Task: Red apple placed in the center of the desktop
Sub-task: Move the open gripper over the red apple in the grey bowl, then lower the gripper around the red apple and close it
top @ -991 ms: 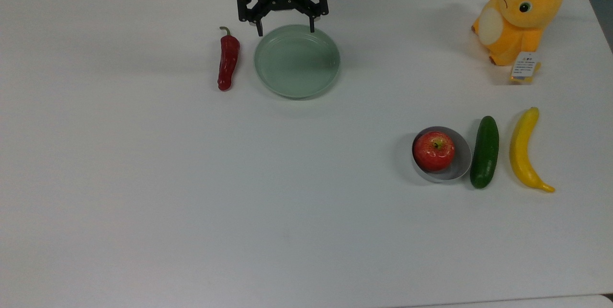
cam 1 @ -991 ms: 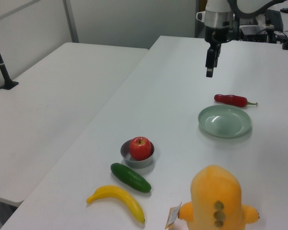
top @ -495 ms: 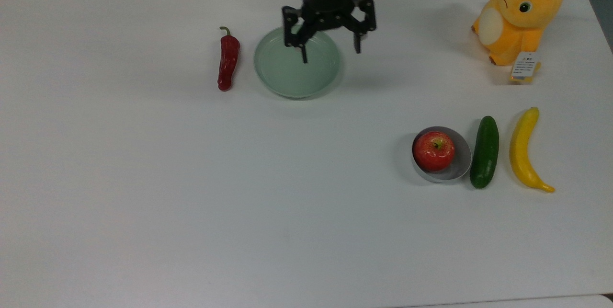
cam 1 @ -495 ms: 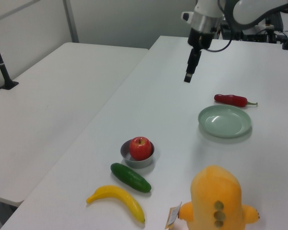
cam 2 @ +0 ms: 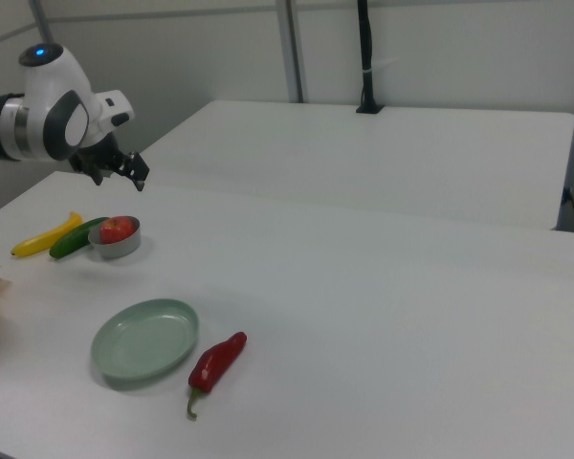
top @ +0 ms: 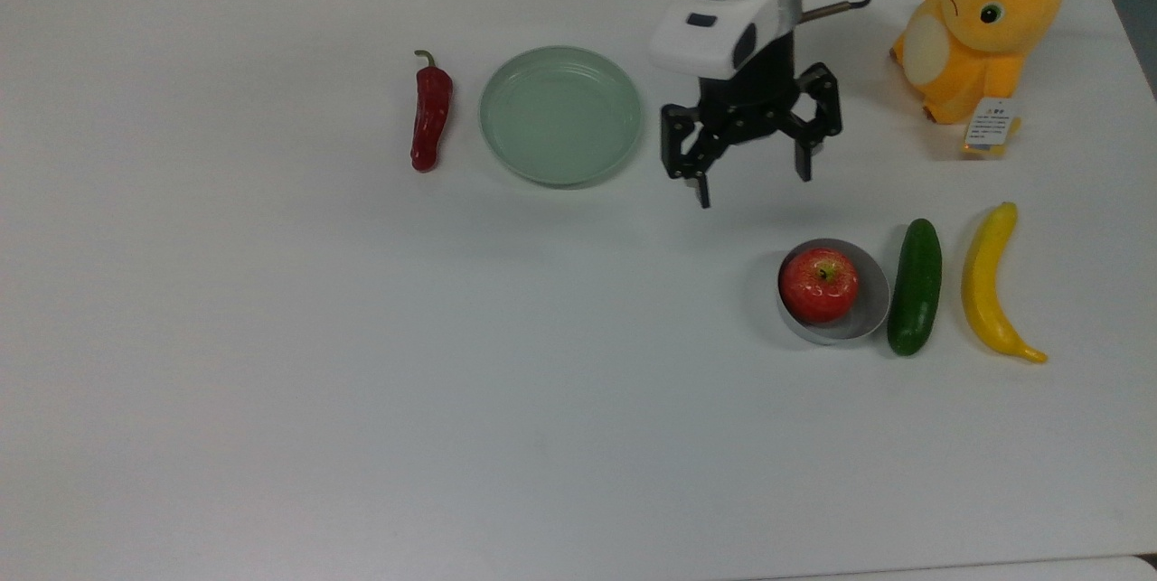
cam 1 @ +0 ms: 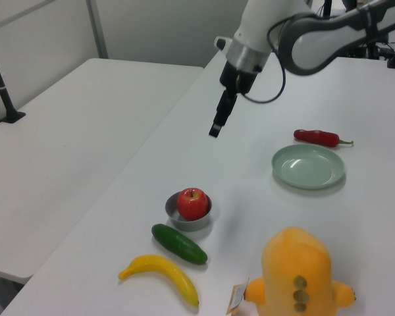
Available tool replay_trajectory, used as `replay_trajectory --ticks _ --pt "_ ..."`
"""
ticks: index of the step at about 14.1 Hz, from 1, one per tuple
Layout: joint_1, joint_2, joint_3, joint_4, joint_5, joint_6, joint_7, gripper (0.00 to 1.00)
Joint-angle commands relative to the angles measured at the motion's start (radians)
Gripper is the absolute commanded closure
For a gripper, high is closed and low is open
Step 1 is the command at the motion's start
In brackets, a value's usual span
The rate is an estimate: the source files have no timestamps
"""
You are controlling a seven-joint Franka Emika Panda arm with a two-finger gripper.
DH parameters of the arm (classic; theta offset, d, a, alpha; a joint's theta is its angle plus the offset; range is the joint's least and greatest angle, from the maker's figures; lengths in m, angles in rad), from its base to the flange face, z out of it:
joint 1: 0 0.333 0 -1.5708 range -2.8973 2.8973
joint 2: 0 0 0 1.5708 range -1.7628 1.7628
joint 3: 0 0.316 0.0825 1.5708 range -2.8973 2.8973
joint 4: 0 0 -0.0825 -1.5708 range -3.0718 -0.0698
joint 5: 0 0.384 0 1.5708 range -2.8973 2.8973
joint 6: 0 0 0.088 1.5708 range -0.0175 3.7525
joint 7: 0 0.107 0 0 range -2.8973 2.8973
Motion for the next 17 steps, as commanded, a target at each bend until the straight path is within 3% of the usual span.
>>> replay_trajectory --ticks 1,5,10,17 --pt "0.054 0.078 -0.003 0.054 -0.045 0.089 0.106 0.00" --pt "0.105 0.203 -0.004 0.141 -0.205 0.134 0.298 0.00" --pt "0.139 0.284 -0.003 0.160 -0.395 0.188 0.462 0.00" --pt "0.137 0.327 0.023 0.178 -0.463 0.188 0.491 0.00"
